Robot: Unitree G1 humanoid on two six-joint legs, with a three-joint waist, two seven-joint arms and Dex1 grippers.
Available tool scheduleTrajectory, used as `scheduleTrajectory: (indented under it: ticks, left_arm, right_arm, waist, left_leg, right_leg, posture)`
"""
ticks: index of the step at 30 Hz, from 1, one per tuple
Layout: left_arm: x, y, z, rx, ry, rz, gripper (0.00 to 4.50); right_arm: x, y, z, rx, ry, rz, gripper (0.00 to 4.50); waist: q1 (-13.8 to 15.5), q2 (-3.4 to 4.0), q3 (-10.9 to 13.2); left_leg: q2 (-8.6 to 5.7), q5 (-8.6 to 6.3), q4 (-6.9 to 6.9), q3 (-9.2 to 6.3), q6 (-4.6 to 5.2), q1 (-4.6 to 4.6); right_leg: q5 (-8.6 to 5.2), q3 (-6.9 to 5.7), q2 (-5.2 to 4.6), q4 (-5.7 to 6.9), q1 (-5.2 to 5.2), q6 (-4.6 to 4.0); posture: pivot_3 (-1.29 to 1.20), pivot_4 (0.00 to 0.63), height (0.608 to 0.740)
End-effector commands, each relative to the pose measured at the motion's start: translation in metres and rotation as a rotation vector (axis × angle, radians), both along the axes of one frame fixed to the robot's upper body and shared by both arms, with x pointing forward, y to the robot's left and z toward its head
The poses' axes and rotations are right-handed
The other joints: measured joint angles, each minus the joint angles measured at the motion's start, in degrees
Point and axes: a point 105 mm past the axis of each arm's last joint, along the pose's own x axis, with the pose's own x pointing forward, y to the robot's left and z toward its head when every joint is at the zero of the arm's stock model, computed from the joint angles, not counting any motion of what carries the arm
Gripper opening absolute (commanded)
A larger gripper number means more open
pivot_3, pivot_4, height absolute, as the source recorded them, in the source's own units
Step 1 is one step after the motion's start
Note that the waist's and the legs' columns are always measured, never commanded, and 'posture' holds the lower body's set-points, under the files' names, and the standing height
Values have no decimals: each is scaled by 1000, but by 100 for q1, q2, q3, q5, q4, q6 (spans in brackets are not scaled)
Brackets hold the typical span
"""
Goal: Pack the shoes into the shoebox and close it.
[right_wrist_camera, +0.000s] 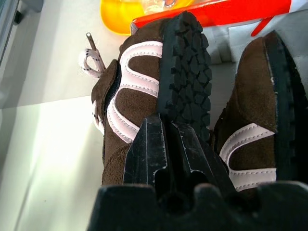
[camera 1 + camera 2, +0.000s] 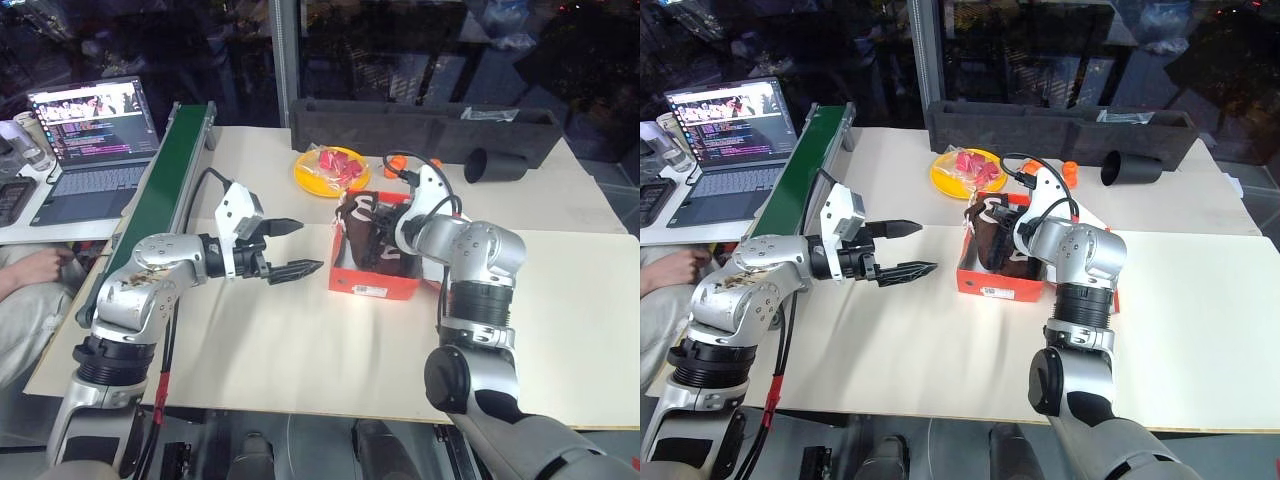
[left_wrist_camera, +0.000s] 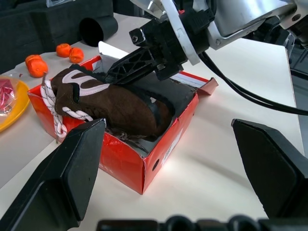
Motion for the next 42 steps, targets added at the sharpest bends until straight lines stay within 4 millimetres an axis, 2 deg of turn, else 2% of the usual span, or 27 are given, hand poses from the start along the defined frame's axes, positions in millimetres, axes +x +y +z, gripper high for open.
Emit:
scheduleTrajectory:
  ticks: [1,5,8,10,12,15,20,21,22,27,31,33,36,38,42]
  left_arm:
    - [-2,2,11,3,-32,-3,4500]
    - [-3,2,10,6,-25,-3,4500]
    - [-4,1,11,4,-23,-5,4500]
    - [-5,1,11,3,-21,-5,4500]
    - [-5,2,12,2,-19,-3,4500]
    - [-5,2,10,2,-15,1,4500]
    - [-3,0,10,-2,-10,1,4500]
    - [-3,0,10,-1,-10,1,4500]
    - [-3,0,10,-1,-10,1,4500]
    - [-2,-1,10,-3,-12,1,4500]
    - [-2,0,11,-3,-14,6,4500]
    - [-3,1,11,-4,-13,8,4500]
    - [-3,1,10,-2,-9,8,4500]
    - [-4,0,10,-2,-9,5,4500]
    - [-3,-1,11,-4,-10,3,4500]
  right_arm:
    - [2,-9,0,-38,-29,-41,32]
    - [1,-21,-14,-132,-7,-64,32]
    - [-18,-30,-53,-220,106,-15,32]
    - [-33,-29,-67,-254,144,34,32]
    - [-42,-36,-76,-312,156,37,32]
    - [-44,-43,-79,-317,159,21,32]
    - [-30,-39,-65,-289,114,5,32]
    - [-28,-36,-63,-275,108,5,790]
    - [-27,-34,-61,-263,104,5,961]
    - [-22,-32,-58,-269,99,-9,2553]
    - [-18,-47,-46,-301,50,-85,2553]
    - [-12,-55,-26,-309,-34,-133,2553]
    - [-6,-52,11,-287,-179,-154,2553]
    - [-4,-50,28,-301,-253,-160,2553]
    - [-5,-41,42,-325,-322,-140,2553]
  waist:
    - [1,0,0]
    - [12,0,0]
    - [54,-1,-1]
    - [126,-1,-1]
    - [154,-3,-2]
    - [174,-9,-6]
    - [168,-10,-7]
    - [164,-11,-7]
    - [160,-11,-7]
    - [123,-13,-8]
    - [127,-13,-8]
    - [130,-13,-8]
    - [153,-12,-4]
    - [138,-11,-2]
    - [109,-10,-1]
  left_leg:
    - [0,0,0,0,0,0]
    - [0,0,1,-1,0,0]
    - [0,0,3,-4,0,3]
    - [0,0,4,-7,0,4]
    - [0,0,6,-8,-1,5]
    - [1,3,9,-12,-6,9]
    - [1,21,10,-13,-30,12]
    - [1,27,11,-14,-34,11]
    - [1,33,10,-15,-43,12]
    - [1,44,10,-16,-43,11]
    - [1,47,9,-16,-38,13]
    - [1,49,10,-17,-40,12]
    - [0,56,10,-17,-39,5]
    - [0,59,10,-17,-41,-2]
    - [1,59,-1,-17,-40,-2]
  right_leg:
    - [2,0,0,0,1,-3]
    - [2,-1,0,0,2,-4]
    - [1,-5,0,0,10,-2]
    - [-2,-10,0,-2,16,2]
    - [-3,-12,0,-2,18,3]
    - [-5,-18,-1,-2,27,6]
    - [0,-18,-1,1,30,12]
    - [3,-18,-1,1,31,14]
    - [6,-18,0,1,31,15]
    - [17,-18,0,1,31,17]
    - [19,-18,0,4,31,16]
    - [21,-18,0,4,31,17]
    - [25,-18,0,4,27,18]
    - [27,-16,0,4,20,19]
    - [25,-17,1,4,14,17]
  posture:
    - [0,150,671]
    - [0,150,671]
    - [0,150,671]
    - [0,150,671]
    - [0,150,671]
    - [0,150,671]
    - [0,150,671]
    - [0,150,671]
    - [0,150,671]
    - [0,150,671]
    - [0,150,671]
    - [0,150,671]
    - [0,150,671]
    - [0,150,671]
    - [0,150,671]
